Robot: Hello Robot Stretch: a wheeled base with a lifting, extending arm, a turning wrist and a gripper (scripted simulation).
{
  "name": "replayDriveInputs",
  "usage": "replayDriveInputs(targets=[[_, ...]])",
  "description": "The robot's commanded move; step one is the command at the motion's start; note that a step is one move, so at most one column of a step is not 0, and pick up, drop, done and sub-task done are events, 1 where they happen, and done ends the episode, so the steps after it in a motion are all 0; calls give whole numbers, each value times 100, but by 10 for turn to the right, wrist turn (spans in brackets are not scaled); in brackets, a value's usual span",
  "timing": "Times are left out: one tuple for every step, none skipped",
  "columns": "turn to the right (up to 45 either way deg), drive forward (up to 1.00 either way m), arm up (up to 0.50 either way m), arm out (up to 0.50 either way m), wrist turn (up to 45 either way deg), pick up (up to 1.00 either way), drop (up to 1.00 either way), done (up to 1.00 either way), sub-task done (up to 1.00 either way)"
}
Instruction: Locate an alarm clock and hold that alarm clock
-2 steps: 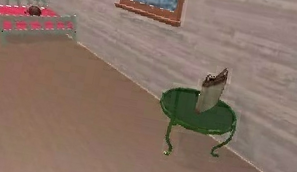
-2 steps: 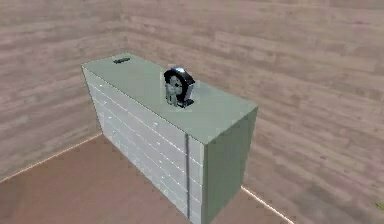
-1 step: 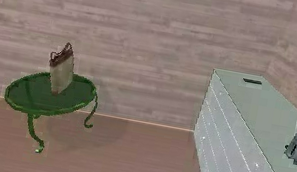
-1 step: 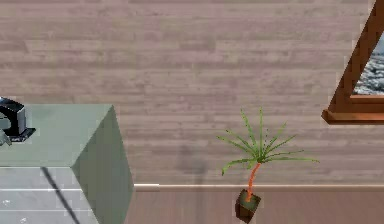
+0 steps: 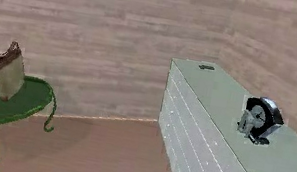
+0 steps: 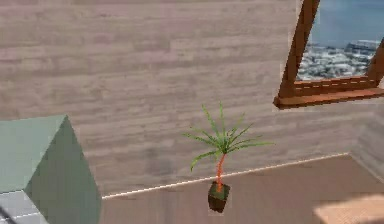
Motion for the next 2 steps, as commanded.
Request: replayDriveInputs(targets=[[0, 100, 0, 0, 0, 0, 0, 0, 0], [150, 0, 0, 0, 0, 0, 0, 0, 0]])
